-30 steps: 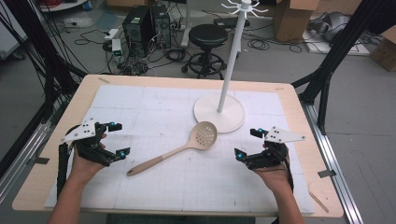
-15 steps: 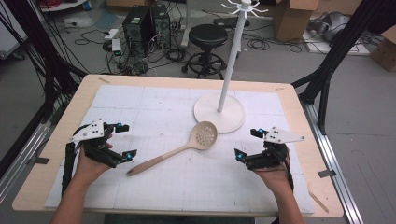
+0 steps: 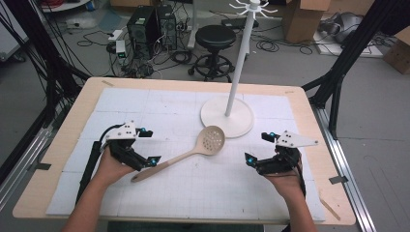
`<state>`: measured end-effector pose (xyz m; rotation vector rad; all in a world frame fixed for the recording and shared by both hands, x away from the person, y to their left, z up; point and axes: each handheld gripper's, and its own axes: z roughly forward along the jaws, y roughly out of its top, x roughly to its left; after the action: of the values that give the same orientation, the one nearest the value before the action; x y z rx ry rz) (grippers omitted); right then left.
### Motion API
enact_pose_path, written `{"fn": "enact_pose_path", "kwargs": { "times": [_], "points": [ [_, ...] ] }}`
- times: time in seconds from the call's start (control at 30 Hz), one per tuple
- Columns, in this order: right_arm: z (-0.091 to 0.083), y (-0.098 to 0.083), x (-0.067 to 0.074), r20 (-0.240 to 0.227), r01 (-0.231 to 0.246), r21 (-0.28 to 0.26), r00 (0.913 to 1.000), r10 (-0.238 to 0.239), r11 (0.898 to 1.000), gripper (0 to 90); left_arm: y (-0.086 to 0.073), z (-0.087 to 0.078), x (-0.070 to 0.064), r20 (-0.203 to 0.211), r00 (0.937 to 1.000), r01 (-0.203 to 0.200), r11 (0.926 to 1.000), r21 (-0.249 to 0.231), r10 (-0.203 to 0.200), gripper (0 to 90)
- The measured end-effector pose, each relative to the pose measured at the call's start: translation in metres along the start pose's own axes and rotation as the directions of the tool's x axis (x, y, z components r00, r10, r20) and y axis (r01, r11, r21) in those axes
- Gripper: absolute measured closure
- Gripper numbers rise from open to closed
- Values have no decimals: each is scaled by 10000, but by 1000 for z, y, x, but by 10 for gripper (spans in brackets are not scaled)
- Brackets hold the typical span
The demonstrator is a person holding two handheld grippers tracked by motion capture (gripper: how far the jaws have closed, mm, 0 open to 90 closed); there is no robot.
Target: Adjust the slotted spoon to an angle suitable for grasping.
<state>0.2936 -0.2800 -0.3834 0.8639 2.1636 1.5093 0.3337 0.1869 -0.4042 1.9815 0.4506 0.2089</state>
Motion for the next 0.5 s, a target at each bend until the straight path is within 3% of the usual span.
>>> {"fn": "enact_pose_path", "kwargs": {
  "times": [0.13, 0.27, 0.5],
  "points": [
    [0, 0, 0, -13, -13, 83, 10000, 13, 10000, 1, 4, 14, -2, -90, 10000, -33, 9975, 713, 39, 18],
    [1, -1, 0, 8, 39, 172, 10000, -40, 9998, 2, 5, 22, -3, 22, 10000, 24, 9907, 1359, -27, 122],
    [2, -2, 0, 17, 8, 231, 10000, -9, 9997, 1, 2, 34, -3, 223, 9997, 41, 9762, 2170, -92, 222]
  ]
}}
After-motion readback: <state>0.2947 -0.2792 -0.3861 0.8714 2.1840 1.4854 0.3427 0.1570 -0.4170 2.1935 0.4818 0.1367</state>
